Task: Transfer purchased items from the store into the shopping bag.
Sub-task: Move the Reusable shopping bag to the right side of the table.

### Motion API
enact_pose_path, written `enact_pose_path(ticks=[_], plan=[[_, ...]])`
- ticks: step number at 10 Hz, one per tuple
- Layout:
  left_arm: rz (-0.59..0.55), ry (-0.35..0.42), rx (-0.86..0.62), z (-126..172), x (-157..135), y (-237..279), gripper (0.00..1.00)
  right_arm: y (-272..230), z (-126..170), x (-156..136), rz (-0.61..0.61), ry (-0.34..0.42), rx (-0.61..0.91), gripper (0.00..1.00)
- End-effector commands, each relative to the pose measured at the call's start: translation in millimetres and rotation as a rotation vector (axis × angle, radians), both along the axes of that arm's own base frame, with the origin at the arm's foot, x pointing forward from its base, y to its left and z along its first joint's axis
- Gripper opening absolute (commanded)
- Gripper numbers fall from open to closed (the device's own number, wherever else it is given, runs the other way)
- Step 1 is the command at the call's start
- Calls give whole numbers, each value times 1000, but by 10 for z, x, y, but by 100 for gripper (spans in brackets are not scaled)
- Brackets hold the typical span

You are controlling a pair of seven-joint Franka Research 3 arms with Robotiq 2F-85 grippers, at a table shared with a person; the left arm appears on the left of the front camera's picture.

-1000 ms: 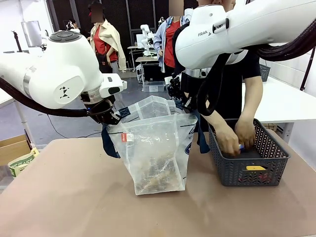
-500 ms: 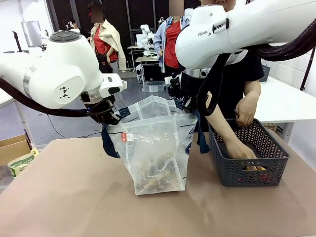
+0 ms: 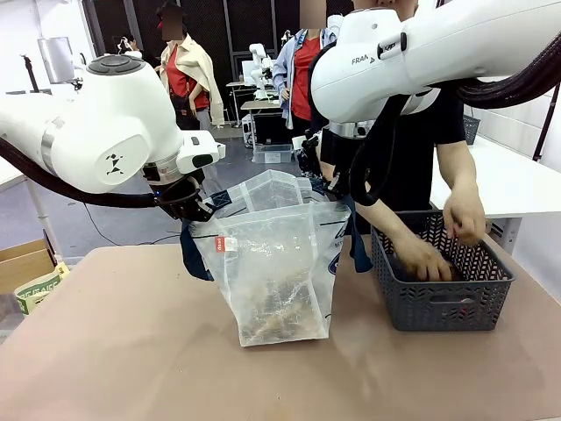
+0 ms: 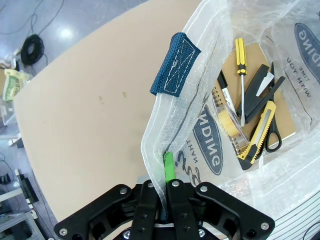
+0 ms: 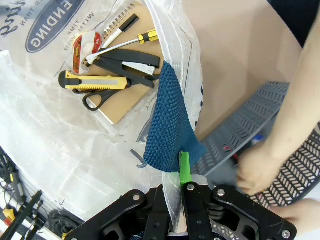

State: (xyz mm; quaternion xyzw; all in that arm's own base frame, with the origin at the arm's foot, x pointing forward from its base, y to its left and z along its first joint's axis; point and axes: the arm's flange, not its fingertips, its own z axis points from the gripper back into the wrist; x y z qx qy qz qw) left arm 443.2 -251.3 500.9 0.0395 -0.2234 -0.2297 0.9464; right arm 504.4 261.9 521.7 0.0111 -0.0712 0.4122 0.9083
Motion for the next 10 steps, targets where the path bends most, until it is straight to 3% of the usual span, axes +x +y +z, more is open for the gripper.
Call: enact_pose_path(ticks=[1, 10], plan=[[2, -9, 27, 5, -8, 72, 0, -47, 8, 10, -8, -5, 0, 0], [2, -9, 27, 5, -8, 72, 0, -47, 8, 10, -8, -5, 0, 0]])
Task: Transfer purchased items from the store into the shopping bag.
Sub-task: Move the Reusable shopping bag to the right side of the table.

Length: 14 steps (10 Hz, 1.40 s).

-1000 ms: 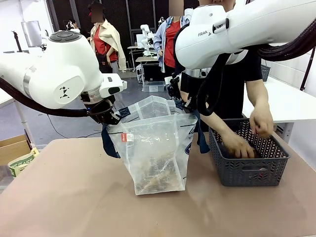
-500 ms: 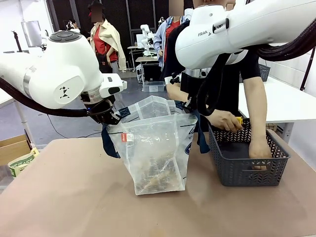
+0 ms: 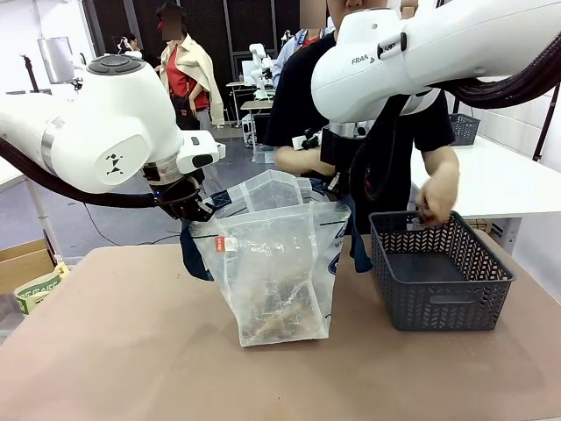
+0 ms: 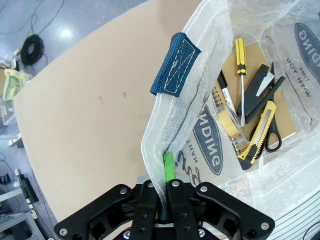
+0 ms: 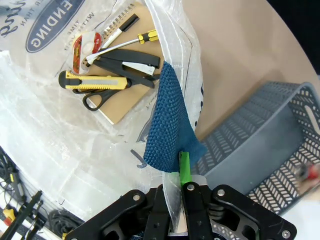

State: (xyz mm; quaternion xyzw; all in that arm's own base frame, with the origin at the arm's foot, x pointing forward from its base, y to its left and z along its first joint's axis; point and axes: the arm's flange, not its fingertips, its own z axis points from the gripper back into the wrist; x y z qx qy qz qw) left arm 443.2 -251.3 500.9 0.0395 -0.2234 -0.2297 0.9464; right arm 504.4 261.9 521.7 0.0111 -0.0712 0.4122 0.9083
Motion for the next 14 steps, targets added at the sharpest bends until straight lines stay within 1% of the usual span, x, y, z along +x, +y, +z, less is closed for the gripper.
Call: enact_pose_path(ticks=[1, 14], plan=[[2, -9, 26, 5, -8, 72, 0, -47, 8, 10, -8, -5, 0, 0], [2, -9, 26, 5, -8, 72, 0, -47, 8, 10, -8, -5, 0, 0]])
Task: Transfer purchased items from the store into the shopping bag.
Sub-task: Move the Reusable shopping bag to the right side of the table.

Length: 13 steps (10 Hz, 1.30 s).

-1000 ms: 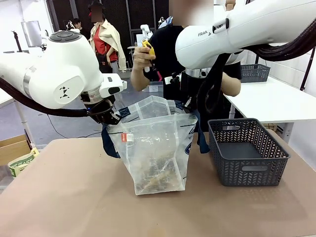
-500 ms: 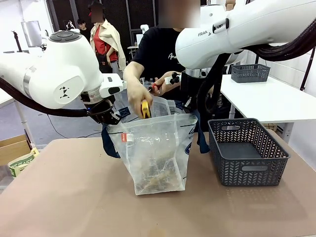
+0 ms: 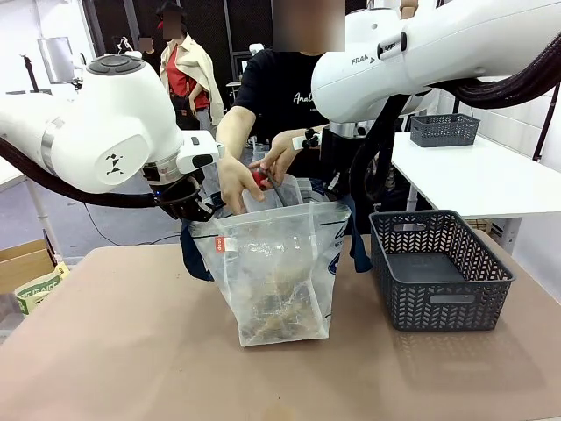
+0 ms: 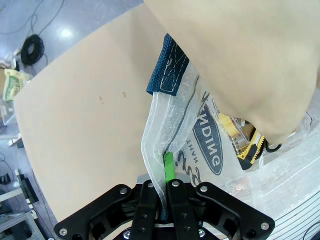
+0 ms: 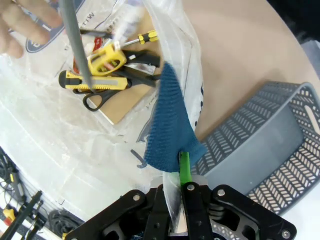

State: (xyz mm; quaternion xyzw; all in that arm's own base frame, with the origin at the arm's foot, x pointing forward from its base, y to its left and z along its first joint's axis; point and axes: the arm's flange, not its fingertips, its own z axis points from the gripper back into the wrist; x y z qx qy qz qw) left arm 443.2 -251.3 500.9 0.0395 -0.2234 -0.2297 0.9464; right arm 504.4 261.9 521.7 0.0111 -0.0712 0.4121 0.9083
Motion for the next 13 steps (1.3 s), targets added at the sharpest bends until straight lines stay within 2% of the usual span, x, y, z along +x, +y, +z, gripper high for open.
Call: enact_pose_path(ticks=[1, 13], plan=[[2, -9, 26, 5, -8, 72, 0, -47, 8, 10, -8, -5, 0, 0], [2, -9, 26, 5, -8, 72, 0, -47, 8, 10, -8, -5, 0, 0]])
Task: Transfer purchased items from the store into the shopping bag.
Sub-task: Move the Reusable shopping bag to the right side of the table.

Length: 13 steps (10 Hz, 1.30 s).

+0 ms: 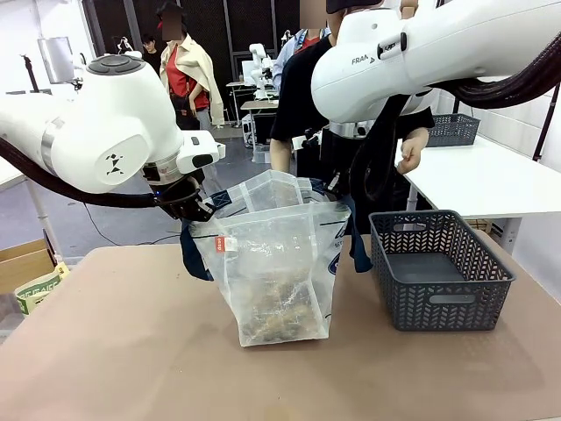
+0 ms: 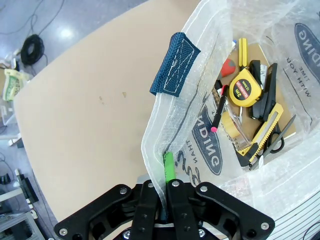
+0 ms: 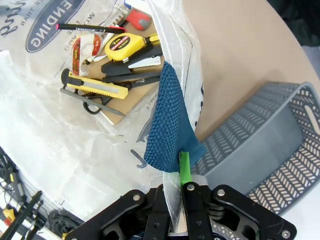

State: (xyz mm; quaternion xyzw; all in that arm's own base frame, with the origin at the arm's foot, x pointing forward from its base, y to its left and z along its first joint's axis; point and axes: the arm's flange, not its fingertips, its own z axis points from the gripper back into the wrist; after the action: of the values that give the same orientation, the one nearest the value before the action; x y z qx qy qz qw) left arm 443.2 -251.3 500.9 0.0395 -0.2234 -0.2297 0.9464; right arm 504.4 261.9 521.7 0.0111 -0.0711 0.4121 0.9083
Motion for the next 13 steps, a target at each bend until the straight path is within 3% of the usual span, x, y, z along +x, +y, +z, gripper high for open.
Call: enact_pose_path(ticks=[1, 13], plan=[[2, -9, 26, 5, -8, 72, 0, -47, 8, 10, -8, -5, 0, 0], [2, -9, 26, 5, -8, 72, 0, -47, 8, 10, -8, -5, 0, 0]])
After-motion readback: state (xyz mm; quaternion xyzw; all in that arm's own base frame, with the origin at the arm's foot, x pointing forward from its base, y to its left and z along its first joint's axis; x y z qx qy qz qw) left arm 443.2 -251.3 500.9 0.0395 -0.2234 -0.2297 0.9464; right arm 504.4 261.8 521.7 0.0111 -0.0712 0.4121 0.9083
